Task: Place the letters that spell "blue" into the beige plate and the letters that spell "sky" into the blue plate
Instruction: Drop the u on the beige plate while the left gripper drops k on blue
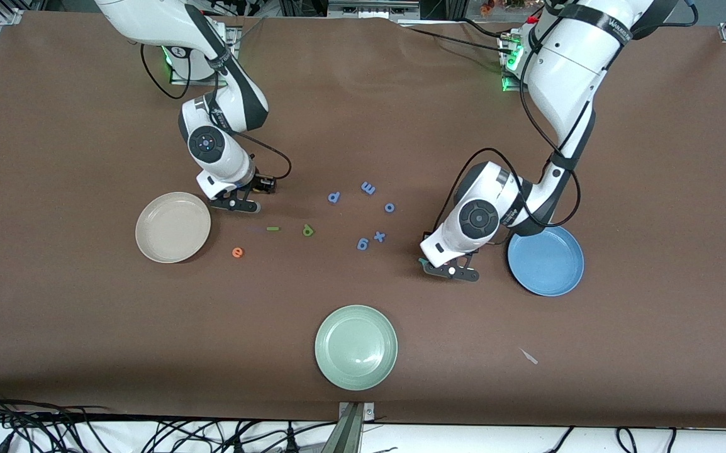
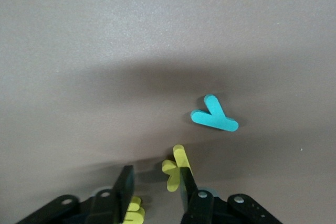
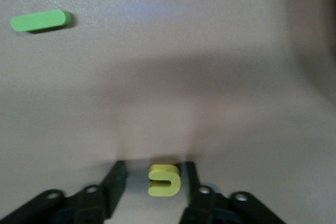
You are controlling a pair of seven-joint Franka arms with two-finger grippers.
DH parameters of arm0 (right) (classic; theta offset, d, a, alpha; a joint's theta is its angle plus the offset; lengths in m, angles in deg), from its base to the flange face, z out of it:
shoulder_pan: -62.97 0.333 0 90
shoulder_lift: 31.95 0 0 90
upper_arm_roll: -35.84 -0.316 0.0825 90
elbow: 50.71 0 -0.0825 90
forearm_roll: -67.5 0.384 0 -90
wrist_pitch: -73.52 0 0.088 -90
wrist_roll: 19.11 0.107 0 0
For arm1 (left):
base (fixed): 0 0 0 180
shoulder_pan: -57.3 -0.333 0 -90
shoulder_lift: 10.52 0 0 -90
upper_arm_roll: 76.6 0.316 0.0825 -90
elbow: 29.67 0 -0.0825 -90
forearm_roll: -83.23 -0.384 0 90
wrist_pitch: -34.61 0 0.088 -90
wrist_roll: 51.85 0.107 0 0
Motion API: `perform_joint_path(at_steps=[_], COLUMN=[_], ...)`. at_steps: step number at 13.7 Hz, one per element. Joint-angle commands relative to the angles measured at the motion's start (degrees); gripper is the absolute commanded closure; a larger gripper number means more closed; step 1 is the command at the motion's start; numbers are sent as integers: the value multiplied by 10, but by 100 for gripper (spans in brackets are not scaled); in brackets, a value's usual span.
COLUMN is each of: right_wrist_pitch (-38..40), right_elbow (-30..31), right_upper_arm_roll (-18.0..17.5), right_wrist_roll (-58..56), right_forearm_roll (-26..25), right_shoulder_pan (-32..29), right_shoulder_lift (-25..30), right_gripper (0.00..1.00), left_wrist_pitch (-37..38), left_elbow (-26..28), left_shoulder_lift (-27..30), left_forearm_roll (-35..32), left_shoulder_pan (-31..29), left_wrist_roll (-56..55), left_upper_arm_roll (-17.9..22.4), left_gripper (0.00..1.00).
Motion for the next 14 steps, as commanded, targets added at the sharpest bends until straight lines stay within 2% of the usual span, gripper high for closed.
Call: perform_joint_path(at_steps=[1, 2, 5, 6, 8, 10, 14], right_wrist_pitch=[-7, -7, 8, 40, 134, 198, 202], right_elbow=[7, 7, -6, -23, -83, -139, -189], right_upper_arm_roll=[-4, -4, -3, -1, 6, 30, 52], right_wrist_roll=[3, 3, -6, -10, -17, -52, -184], right_forearm_roll=[5, 5, 5, 4, 4, 2, -6], right_shoulder_pan=[-3, -3, -4, -4, -12, -18, -70], right_shoulder_lift=[-4, -4, -3, 1, 1, -4, -20], right_gripper=[73, 80, 88, 90, 91, 91, 90], left_wrist_pitch=[-16, -13, 2, 8, 8, -5, -37], left_elbow=[0, -5, -8, -11, -12, -12, -1], left_shoulder_lift=[-3, -1, 14, 15, 13, 5, -7], left_forearm_roll=[-11, -11, -10, -8, 0, 18, 12], left_shoulder_pan=[4, 1, -2, -3, 0, 6, 17], left_wrist_roll=[2, 1, 0, 0, -4, -18, -23], left_upper_arm_roll=[3, 3, 2, 2, 2, 2, 4], left_gripper=[56, 56, 55, 53, 53, 53, 53])
